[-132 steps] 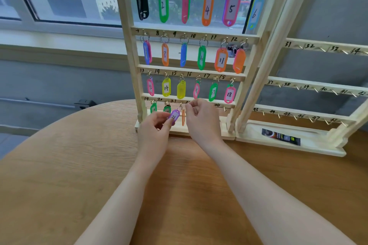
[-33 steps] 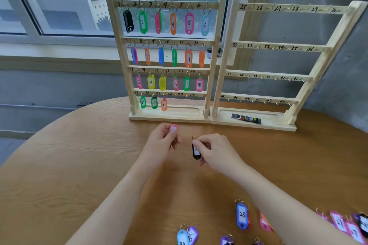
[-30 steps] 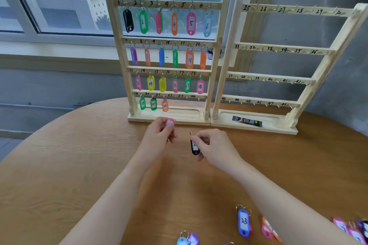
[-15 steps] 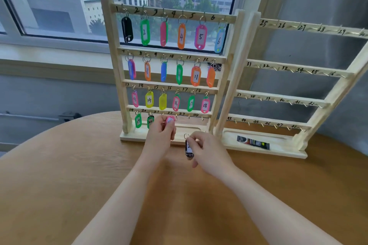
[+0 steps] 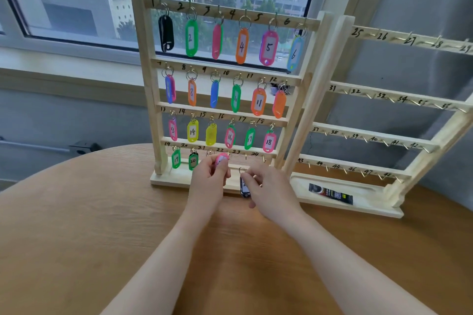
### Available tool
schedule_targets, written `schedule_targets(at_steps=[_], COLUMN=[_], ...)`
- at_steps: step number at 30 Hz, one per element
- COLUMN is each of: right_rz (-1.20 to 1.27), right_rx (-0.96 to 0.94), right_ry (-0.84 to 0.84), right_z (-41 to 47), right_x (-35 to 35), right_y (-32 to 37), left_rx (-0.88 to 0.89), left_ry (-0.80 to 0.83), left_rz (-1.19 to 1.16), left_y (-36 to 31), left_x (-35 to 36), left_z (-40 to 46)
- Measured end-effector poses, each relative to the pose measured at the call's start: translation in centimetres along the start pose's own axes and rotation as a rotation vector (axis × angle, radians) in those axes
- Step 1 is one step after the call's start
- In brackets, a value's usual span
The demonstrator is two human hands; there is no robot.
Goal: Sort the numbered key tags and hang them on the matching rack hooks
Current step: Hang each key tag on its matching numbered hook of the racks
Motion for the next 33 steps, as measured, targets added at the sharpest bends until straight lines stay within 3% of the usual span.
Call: schedule_targets(at_steps=[16, 20, 26, 33], right_rz=[0.048, 0.131, 0.042, 0.063], right_rx=[-0.046, -0.011, 0.032, 0.075], right_ry=[0.007, 0.042, -0.058, -0.051], right_z=[2.5, 3.1, 4.0, 3.4], right_x=[0.8, 1.9, 3.2, 3.4], right_y=[1.5, 2.0, 1.7, 1.4], left_rx=[-0.083, -0.101, -0.136, -0.146], left_ry=[-0.015, -0.030, -0.028, -0.027], left_rz=[-0.052, -0.099, -0.144, -0.170], left_y=[3.0, 3.0, 3.4, 3.8], left_x=[-2.6, -2.9, -2.8, -2.9], left_z=[-3.9, -3.9, -3.3, -3.2])
Point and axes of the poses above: each hand's wrist, its own z-axis towards the middle knuckle, its own x-axis out of the palm, y = z × x, the point moved 3 cm from there along z, towards the middle knuckle, and after that the axes turned 6 degrees about z, right-handed, at the moved point
